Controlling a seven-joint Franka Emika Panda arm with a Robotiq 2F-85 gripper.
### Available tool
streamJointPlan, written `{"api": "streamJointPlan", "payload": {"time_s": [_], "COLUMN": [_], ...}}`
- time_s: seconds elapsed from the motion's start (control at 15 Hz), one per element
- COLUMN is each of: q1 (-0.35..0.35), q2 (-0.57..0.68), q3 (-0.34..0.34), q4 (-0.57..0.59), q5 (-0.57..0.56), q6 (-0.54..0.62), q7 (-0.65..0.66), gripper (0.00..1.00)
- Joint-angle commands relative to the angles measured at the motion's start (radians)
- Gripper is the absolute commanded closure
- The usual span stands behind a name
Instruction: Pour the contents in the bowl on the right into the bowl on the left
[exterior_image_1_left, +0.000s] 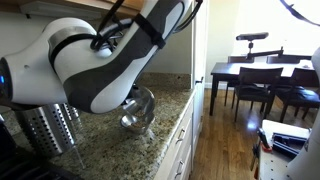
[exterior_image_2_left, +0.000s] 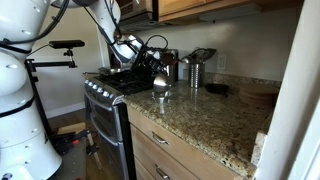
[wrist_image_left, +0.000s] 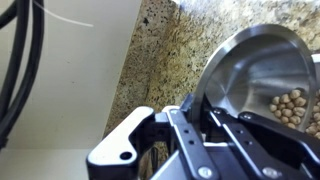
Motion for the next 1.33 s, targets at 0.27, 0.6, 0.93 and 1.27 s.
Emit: {"api": "streamJointPlan", "payload": {"time_s": [0.27,0.6,0.93,1.27], "q1": [0.021,0.039,0.051,0.048], "q2": [0.022,0.057,0.082,0.089], "q3": [0.0,0.005,0.003,0.004], "q4": [0.018,0.037,0.056,0.06], "q5": [-0.055,-0.089,-0.113,-0.13], "q6": [-0.091,-0.104,-0.124,-0.131], "q7": [-0.015,-0.023,-0.025,-0.026], "gripper": [0.94,0.94,0.94,0.94]}}
